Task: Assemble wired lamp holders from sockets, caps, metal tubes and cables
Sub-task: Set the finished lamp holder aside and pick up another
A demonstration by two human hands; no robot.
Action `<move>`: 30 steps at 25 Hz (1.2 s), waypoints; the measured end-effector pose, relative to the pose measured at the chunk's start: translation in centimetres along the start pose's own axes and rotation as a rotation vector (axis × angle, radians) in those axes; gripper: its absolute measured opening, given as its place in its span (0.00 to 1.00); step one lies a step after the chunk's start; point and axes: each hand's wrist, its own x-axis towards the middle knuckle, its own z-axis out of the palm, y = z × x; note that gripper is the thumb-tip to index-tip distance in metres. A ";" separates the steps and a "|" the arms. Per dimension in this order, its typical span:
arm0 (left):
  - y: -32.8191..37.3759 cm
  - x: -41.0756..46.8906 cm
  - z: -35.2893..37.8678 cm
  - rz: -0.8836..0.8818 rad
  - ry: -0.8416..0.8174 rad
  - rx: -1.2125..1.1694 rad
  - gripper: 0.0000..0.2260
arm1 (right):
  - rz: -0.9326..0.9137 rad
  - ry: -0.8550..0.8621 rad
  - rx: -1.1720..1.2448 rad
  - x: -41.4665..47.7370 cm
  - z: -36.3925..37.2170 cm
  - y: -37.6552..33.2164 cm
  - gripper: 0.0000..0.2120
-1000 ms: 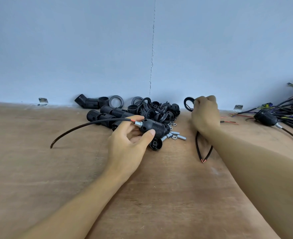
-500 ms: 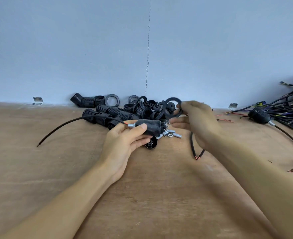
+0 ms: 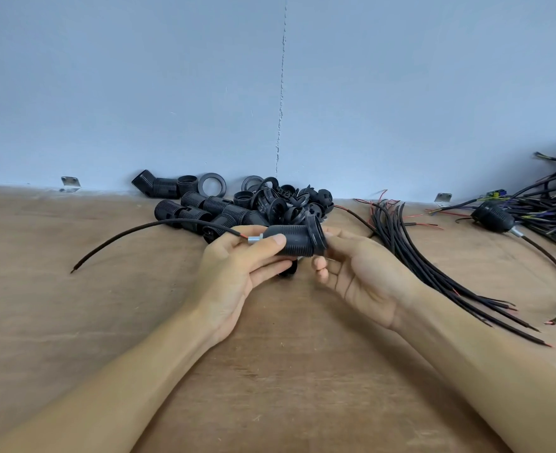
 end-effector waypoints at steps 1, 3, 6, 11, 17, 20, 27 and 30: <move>-0.1 -0.1 0.1 0.016 0.009 0.004 0.22 | 0.009 0.014 0.018 0.0 0.1 0.2 0.14; -0.4 -0.3 0.4 0.022 0.026 -0.002 0.20 | 0.021 0.029 0.009 -0.1 0.0 0.7 0.15; -0.9 -0.6 0.7 0.034 0.028 0.032 0.17 | -0.004 0.024 -0.099 -0.1 0.2 1.4 0.14; -1.1 -0.8 0.9 0.074 0.034 0.193 0.15 | -0.218 0.146 -0.376 -0.4 -0.2 1.7 0.14; -0.4 -0.6 0.3 0.098 0.075 0.217 0.16 | -0.208 -0.105 -0.278 -0.6 -0.7 1.1 0.15; -0.4 -0.6 0.2 0.096 0.101 0.216 0.18 | -0.211 -0.159 -0.309 -0.8 -1.0 1.0 0.16; -0.2 -0.6 0.1 0.118 0.107 0.215 0.16 | -0.243 -0.178 -0.339 -0.8 -1.5 0.9 0.22; -0.2 -0.7 0.1 0.117 0.100 0.229 0.18 | -0.245 -0.167 -0.330 -0.9 -1.2 1.0 0.24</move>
